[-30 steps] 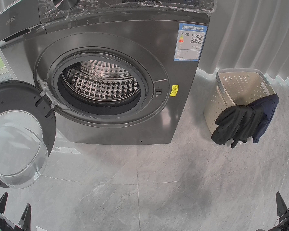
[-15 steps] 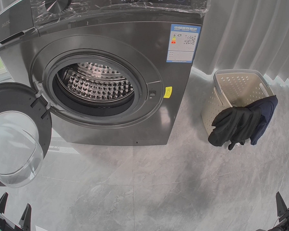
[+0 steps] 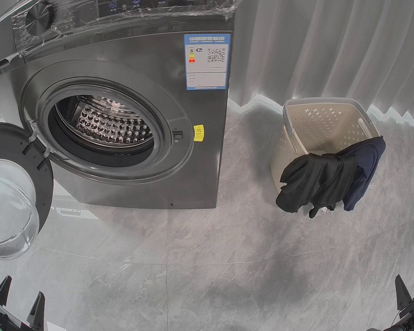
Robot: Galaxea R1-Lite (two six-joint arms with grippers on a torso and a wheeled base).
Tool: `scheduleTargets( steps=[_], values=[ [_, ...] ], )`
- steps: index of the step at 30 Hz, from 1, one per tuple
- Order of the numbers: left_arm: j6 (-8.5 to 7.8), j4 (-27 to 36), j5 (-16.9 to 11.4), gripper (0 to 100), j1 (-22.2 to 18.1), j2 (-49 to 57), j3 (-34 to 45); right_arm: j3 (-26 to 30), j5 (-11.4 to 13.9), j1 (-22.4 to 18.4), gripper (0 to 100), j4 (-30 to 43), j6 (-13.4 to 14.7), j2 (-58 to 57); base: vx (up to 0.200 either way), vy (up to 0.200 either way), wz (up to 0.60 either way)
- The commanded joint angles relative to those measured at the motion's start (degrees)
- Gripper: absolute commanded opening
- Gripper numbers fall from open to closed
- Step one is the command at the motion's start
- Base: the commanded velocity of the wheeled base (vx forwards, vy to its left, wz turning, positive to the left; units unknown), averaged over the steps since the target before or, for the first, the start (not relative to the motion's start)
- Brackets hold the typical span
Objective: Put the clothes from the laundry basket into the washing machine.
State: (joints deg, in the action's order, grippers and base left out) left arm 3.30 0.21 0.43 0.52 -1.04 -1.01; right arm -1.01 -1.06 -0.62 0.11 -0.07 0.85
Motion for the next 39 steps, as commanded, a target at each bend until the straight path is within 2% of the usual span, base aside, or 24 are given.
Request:
scheduleTargets(
  steps=[1,6,15,24,30,39],
  values=[
    [0.04,-0.03,0.01,100,0.0,0.77,0.92,1.01,0.01,0.01,100,-0.02,-0.01,-0.59,0.0,-0.2,0.0],
    [0.04,-0.03,0.01,100,0.0,0.77,0.92,1.01,0.01,0.01,100,-0.02,-0.01,-0.59,0.0,-0.2,0.0],
    [0.12,-0.03,0.01,100,0.0,0.77,0.92,1.01,0.01,0.01,100,-0.02,-0.01,-0.59,0.0,0.0,0.0],
    [0.12,-0.03,0.01,100,0.0,0.77,0.92,1.01,0.01,0.01,100,-0.02,-0.01,-0.59,0.2,0.0,0.0],
    [0.12,-0.03,0.1,100,0.0,0.77,0.92,1.01,0.01,0.01,100,-0.02,-0.01,-0.59,0.0,0.0,0.0],
    [0.04,-0.03,0.1,100,0.0,0.77,0.92,1.01,0.01,0.01,100,-0.02,-0.01,-0.59,0.0,-0.2,0.0]
  ],
)
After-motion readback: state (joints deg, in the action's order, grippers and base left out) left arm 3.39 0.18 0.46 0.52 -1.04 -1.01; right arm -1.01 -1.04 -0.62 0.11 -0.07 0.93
